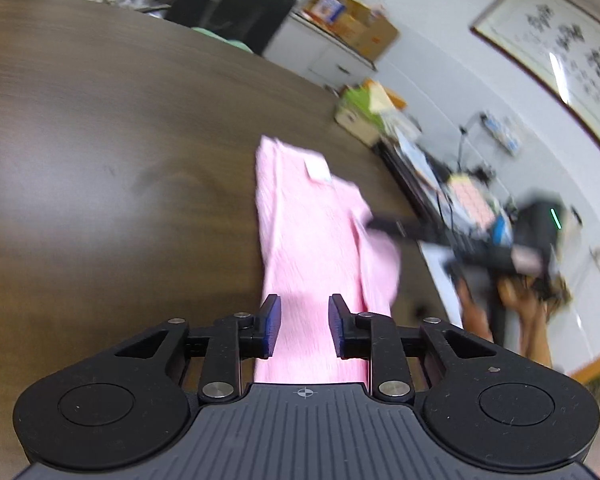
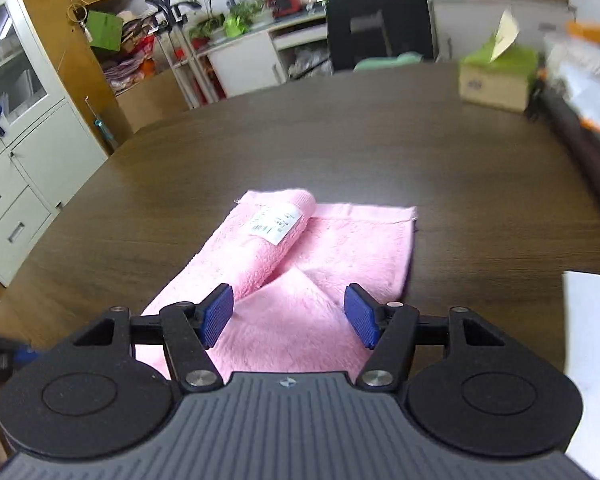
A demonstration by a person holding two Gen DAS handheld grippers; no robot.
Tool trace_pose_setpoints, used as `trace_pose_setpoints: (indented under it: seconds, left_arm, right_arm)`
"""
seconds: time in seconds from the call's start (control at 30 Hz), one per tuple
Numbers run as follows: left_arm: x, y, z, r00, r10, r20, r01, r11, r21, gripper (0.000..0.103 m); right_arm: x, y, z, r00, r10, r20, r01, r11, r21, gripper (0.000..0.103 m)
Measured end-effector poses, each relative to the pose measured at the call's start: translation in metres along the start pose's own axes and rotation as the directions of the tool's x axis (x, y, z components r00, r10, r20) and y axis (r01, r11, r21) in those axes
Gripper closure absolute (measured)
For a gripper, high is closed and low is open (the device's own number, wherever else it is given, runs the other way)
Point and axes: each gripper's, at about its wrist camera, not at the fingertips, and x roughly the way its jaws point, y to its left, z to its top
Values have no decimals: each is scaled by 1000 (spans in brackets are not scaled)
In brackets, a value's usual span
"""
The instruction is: Fold towel
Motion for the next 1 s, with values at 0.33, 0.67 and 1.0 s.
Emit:
trace_pose_setpoints:
  seconds: [0.33,0.67,1.0]
  left_arm:
    - [-13,8,-21,999,45,-16,-44,999,20,66]
    - [-55,18,-34,998,39,46,-38,999,-20,45]
    - [-43,28,-46,999,9,-43,-17,983,-184,44]
  right_arm:
    - [-44,4,-33,998,-34,58,38,996,-80,95]
    - [-144,8,-97,928,176,329,-98,966,-239,95]
    - [-151,-14,-133,912,176,370,-118,978,-172,95]
